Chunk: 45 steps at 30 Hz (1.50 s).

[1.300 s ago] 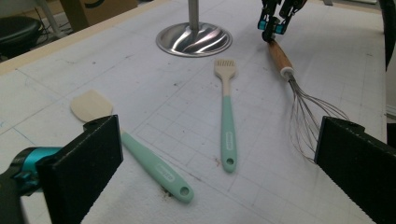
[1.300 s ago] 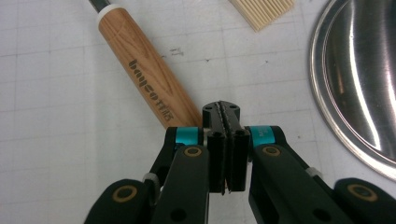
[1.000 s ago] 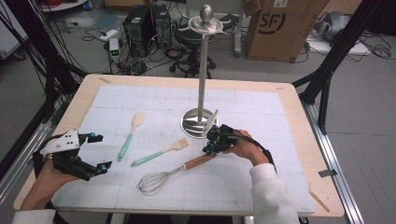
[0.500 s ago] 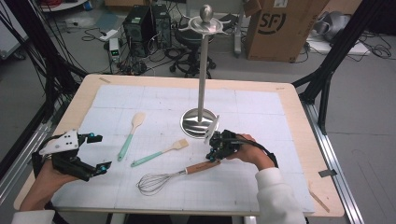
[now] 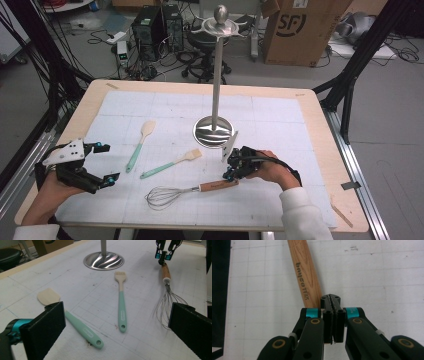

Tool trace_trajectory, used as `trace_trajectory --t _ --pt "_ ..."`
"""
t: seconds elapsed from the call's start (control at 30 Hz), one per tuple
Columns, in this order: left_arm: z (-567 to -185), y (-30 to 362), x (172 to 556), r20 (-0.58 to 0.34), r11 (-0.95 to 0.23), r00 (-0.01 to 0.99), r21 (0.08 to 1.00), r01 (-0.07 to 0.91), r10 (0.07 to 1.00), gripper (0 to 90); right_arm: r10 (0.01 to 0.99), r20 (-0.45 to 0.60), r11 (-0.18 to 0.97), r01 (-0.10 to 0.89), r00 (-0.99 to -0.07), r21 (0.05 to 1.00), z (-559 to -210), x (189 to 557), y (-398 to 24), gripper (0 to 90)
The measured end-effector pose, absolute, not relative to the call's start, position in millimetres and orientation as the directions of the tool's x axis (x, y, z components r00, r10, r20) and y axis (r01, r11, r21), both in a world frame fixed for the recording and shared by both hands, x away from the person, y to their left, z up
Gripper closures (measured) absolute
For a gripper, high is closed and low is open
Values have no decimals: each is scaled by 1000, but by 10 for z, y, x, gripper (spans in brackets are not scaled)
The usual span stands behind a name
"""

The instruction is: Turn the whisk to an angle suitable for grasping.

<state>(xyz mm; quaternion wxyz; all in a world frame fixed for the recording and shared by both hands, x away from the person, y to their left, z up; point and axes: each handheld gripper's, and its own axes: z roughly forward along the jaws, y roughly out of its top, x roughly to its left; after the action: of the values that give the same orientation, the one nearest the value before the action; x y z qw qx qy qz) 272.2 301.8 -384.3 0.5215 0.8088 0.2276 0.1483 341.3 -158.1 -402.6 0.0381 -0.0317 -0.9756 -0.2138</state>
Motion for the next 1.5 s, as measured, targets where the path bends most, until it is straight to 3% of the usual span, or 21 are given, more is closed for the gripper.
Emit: trace_trajectory --t 0.17,0.37,0.47,0.5,0.8,1.1,1.4,1.5 --pt "-3845 3022 2724 2 -354 853 910 215 523 17 41 60 872 65 -997 484 -3939 3406 -1633 643" --pt "-3840 3036 2712 3 -349 852 913 211 523 17 134 26 808 124 -991 576 -3775 3412 -1754 95" --pt "-3839 3030 2713 3 -349 852 913 211 524 17 163 -4 774 125 -987 620 -3704 3389 -1782 69" --pt "-3840 3025 2718 3 -349 853 913 210 523 17 169 -19 769 120 -985 628 -3688 3378 -1784 7" --pt "-3835 3009 2739 4 -350 853 913 210 521 17 145 -61 801 81 -988 593 -3696 3262 -1676 1" --pt "-3832 3014 2733 2 -346 853 914 210 522 17 46 -53 873 15 -998 488 -3851 3204 -1536 3" --pt "-3830 3016 2727 3 -348 853 914 210 522 17 4 -37 896 -13 -999 445 -3990 3178 -1420 67" --pt "-3830 3014 2730 4 -350 854 913 209 520 17 -8 -30 904 -20 -1000 428 -4010 3166 -1383 158"
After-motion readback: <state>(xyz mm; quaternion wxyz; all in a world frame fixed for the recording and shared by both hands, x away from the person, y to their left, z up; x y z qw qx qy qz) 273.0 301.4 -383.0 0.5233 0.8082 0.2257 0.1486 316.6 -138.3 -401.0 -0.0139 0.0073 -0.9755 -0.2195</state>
